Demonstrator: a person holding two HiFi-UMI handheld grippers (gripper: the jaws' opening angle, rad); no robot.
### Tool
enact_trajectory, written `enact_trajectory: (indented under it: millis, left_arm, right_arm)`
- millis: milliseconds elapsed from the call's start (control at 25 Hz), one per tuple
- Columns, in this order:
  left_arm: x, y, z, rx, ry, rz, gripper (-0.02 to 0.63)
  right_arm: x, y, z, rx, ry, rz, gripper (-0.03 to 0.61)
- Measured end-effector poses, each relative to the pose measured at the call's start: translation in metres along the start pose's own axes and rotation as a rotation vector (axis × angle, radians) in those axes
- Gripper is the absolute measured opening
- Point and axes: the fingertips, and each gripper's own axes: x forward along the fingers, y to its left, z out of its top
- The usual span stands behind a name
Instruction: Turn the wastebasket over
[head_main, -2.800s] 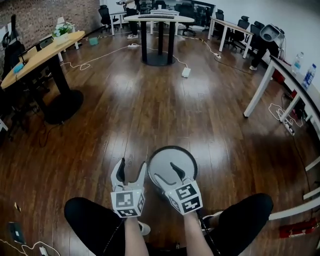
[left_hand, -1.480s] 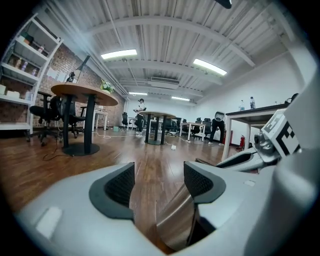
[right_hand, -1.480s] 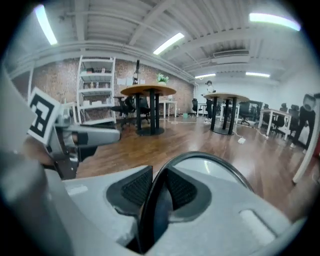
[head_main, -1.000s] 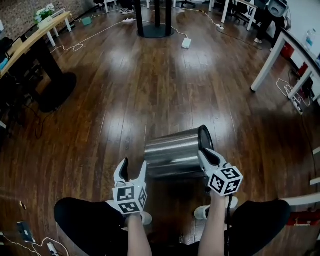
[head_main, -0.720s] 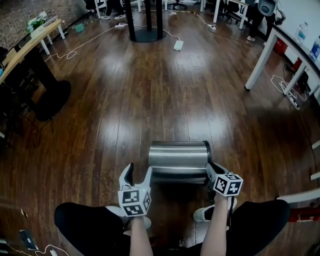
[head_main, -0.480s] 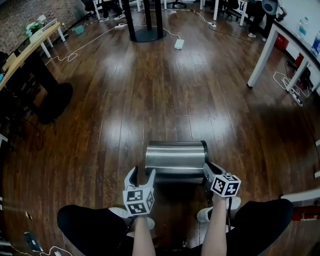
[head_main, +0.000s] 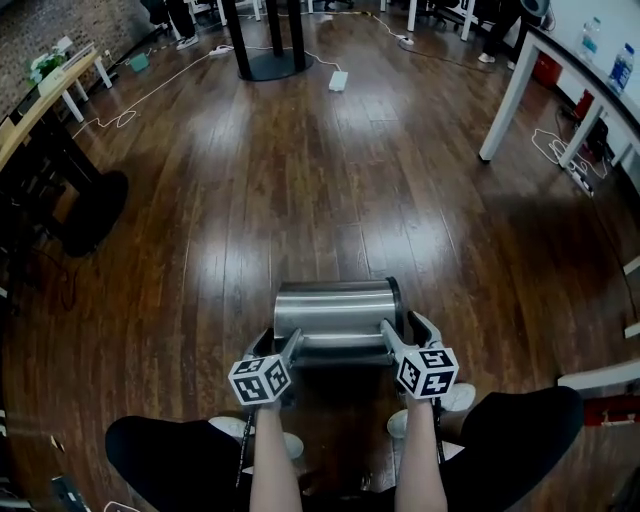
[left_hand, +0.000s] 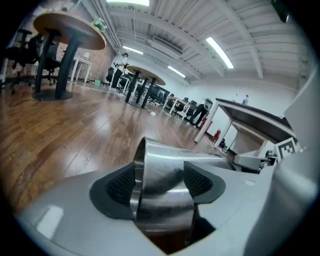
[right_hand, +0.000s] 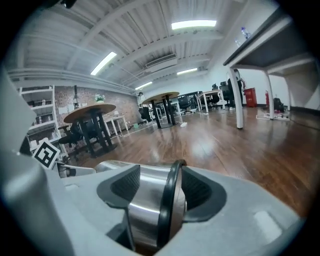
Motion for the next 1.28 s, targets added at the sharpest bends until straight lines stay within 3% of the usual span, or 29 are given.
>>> enact_trajectory:
  millis: [80,160,280,400,480,640,760,880,960,1040,1160,1280]
  left_arm:
    - [0.001,-0.005,-0.002,-0.037,-0.025,-0.022,0.287]
    - [0.001,-0.005,-0.002,-0.049,-0.04,-0.033,0.284]
    - [-0.002,-0.002,-0.002,-0.073,-0.021,-0.067,0.251]
    - [-0.008,-0.005,0.0,-0.107,0.043,-0.098,0.22]
    - [-0.014,-0.016,0.019,-0.056,0.031,-0.101,0.185]
    - [-0.034,-0.045,0.07,0.228,0.012,-0.045,0.173]
    - [-0.046,-0.068,0.09,0.482,0.028,-0.008,0.163]
    - [-0.041,-0.091,0.086,0.772,0.08,-0.003,0.153]
    - [-0.036,-0.112,0.071,0.909,0.114,-0.033,0.149]
    - [-0.032,-0.134,0.055,1.011,0.126,-0.053,0.141]
    - [-0.024,-0.167,0.029,1.2,0.115,-0.049,0.146]
    - [-0.023,-0.189,0.0,1.372,0.11,-0.073,0.144]
  right_arm:
    - [0.001,-0.001,-0.009,0.03,0.013,-0.018,0.245]
    - [-0.001,-0.008,-0.02,0.079,0.011,-0.051,0.132]
    - [-0.002,-0.013,-0.02,0.172,-0.036,-0.034,0.098]
    - [-0.001,-0.016,-0.018,0.179,-0.043,-0.033,0.091]
    - [-0.001,-0.02,-0.015,0.209,-0.093,-0.04,0.097]
    - [0.0,-0.012,-0.03,0.417,-0.166,0.008,0.1]
    - [0.012,0.002,-0.067,0.609,-0.108,0.064,0.104]
    - [0.028,0.018,-0.115,0.783,-0.005,0.081,0.11]
    - [0.027,0.017,-0.142,0.868,0.026,0.052,0.112]
    - [0.023,0.009,-0.162,0.873,0.078,0.007,0.112]
    - [0.02,0.003,-0.18,0.753,0.207,-0.047,0.1]
    - [0.017,-0.001,-0.175,0.794,0.172,-0.043,0.101]
